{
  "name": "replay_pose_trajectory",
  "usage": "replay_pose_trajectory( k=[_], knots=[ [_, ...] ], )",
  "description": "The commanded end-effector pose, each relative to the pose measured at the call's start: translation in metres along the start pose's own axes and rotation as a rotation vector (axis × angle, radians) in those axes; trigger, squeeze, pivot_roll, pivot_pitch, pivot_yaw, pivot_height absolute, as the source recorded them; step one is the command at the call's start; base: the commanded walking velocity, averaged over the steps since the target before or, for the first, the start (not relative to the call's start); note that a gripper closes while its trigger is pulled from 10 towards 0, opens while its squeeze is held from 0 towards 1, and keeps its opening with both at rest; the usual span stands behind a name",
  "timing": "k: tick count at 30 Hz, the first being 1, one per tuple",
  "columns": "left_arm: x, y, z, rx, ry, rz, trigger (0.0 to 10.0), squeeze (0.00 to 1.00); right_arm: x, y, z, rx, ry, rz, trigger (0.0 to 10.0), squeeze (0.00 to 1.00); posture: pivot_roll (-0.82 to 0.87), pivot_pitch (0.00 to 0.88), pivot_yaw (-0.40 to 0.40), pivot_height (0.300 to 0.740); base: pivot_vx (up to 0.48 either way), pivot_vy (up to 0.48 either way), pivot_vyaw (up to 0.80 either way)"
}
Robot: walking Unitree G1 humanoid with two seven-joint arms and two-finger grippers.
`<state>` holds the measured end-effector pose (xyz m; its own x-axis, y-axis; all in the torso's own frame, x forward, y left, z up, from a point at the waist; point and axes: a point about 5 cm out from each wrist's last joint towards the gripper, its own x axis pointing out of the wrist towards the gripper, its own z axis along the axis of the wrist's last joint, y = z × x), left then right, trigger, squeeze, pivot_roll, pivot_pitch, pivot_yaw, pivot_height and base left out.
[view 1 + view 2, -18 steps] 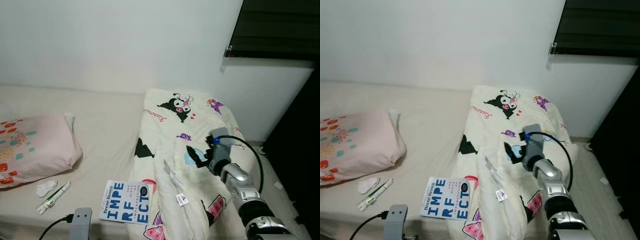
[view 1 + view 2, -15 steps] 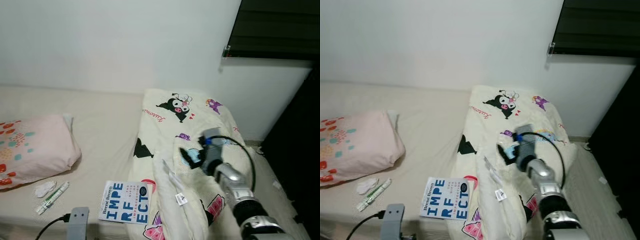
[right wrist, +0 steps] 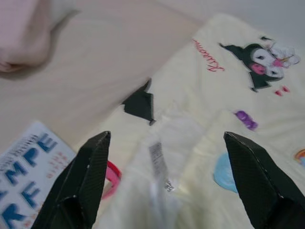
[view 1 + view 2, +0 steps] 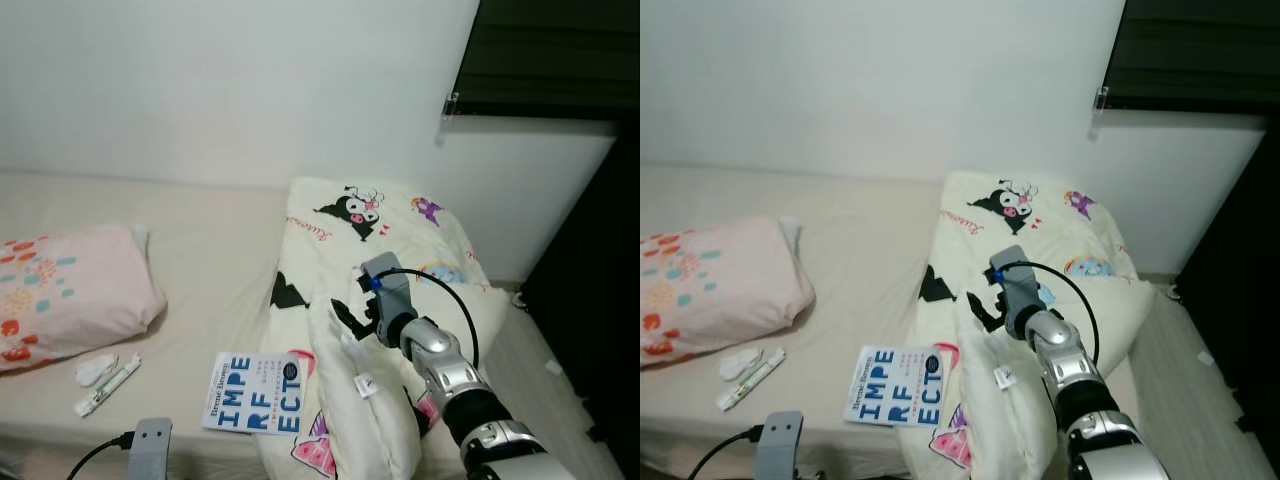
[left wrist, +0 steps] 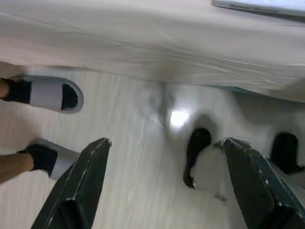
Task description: Clean up the room
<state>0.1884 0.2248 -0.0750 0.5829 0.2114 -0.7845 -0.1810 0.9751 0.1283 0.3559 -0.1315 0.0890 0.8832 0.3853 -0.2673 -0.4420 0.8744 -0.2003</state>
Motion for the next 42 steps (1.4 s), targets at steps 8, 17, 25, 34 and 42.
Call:
replay_pose_trajectory(
  k=[8, 17, 25, 34, 42],
  knots=[
    [-0.003, 0.008, -0.012, 0.029, 0.017, 0.001, 10.0, 0.0, 0.004, -0.003, 0.0, -0.054, 0.059, -0.039, 10.0, 0.0, 0.02, 0.065, -0.036, 0.595, 0.0, 0.0, 0.0],
    [-0.005, 0.013, -0.02, 0.056, 0.023, -0.004, 10.0, 0.0, 0.01, -0.004, 0.015, -0.011, -0.001, -0.03, 10.0, 0.0, 0.04, 0.113, -0.03, 0.57, 0.0, 0.0, 0.0],
    [-0.007, 0.022, -0.023, 0.09, 0.009, -0.001, 10.0, 0.0, 0.017, -0.002, 0.04, 0.032, -0.09, 0.036, 10.0, 0.0, 0.07, 0.153, -0.035, 0.545, 0.0, 0.0, 0.0],
    [-0.009, 0.024, -0.028, 0.112, 0.012, -0.006, 10.0, 0.0, 0.027, 0.02, 0.056, 0.012, -0.111, 0.155, 10.0, 0.0, 0.08, 0.171, -0.038, 0.51, 0.0, 0.0, 0.0],
    [-0.01, 0.023, -0.034, 0.116, 0.017, -0.014, 10.0, 0.0, 0.032, 0.028, 0.042, -0.187, 0.079, 0.123, 10.0, 0.0, 0.08, 0.188, -0.044, 0.51, 0.0, 0.0, 0.0]
  ],
)
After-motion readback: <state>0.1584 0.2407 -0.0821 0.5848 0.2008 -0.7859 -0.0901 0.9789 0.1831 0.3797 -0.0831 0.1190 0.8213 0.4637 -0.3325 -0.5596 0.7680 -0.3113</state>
